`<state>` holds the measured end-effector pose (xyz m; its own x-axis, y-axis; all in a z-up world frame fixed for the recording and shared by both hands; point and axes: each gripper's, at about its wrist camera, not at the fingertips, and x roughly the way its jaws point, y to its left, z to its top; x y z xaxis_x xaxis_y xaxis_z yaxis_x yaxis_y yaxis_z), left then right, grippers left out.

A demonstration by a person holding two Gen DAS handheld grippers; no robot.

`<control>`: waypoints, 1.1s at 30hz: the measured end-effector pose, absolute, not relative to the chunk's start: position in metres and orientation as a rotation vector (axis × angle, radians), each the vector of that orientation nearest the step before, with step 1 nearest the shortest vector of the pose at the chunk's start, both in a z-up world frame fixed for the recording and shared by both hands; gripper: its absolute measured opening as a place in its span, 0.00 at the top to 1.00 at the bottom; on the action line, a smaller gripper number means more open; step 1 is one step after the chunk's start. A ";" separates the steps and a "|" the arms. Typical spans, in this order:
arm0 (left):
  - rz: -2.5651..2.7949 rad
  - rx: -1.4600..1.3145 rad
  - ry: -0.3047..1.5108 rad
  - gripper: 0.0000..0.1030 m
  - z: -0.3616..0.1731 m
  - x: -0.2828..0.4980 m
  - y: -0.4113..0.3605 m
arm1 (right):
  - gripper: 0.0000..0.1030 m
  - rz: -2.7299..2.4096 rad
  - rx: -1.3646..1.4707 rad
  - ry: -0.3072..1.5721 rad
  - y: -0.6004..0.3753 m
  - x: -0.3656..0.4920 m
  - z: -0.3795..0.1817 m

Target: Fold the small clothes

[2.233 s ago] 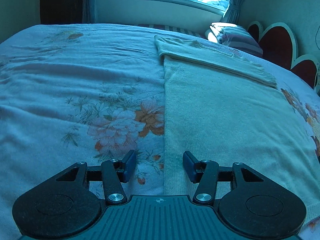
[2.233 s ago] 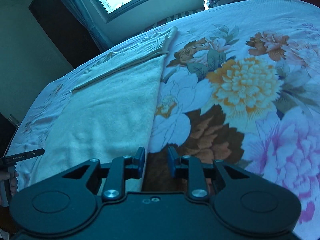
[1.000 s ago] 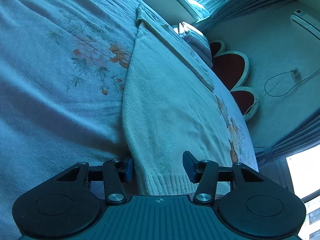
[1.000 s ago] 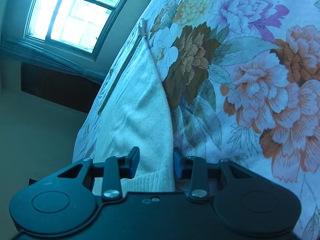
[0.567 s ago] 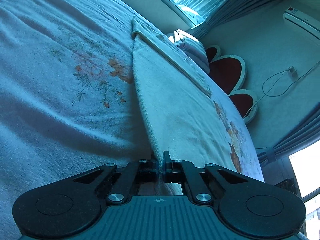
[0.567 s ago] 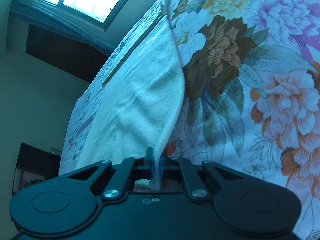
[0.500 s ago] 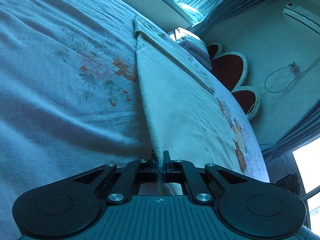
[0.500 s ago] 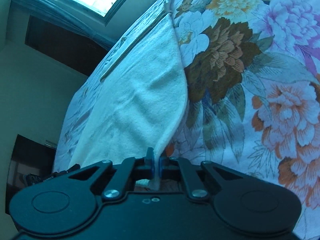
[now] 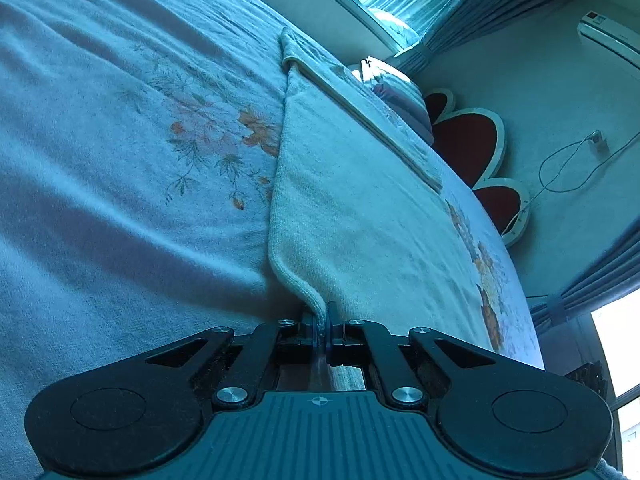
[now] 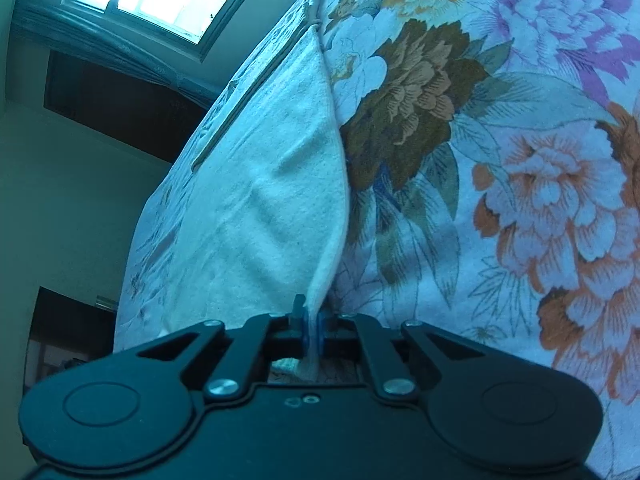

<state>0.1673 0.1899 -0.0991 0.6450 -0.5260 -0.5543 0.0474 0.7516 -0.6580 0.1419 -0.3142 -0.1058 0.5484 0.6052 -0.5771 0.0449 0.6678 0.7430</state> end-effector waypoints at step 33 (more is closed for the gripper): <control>-0.344 -0.705 0.589 0.97 0.008 0.499 0.194 | 0.95 0.412 0.718 0.599 -0.326 0.431 0.024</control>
<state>0.4995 0.1944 0.0084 0.7851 -0.4832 -0.3875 0.1001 0.7164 -0.6904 0.4314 -0.3260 0.0236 0.7579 0.5411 -0.3644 -0.1472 0.6861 0.7125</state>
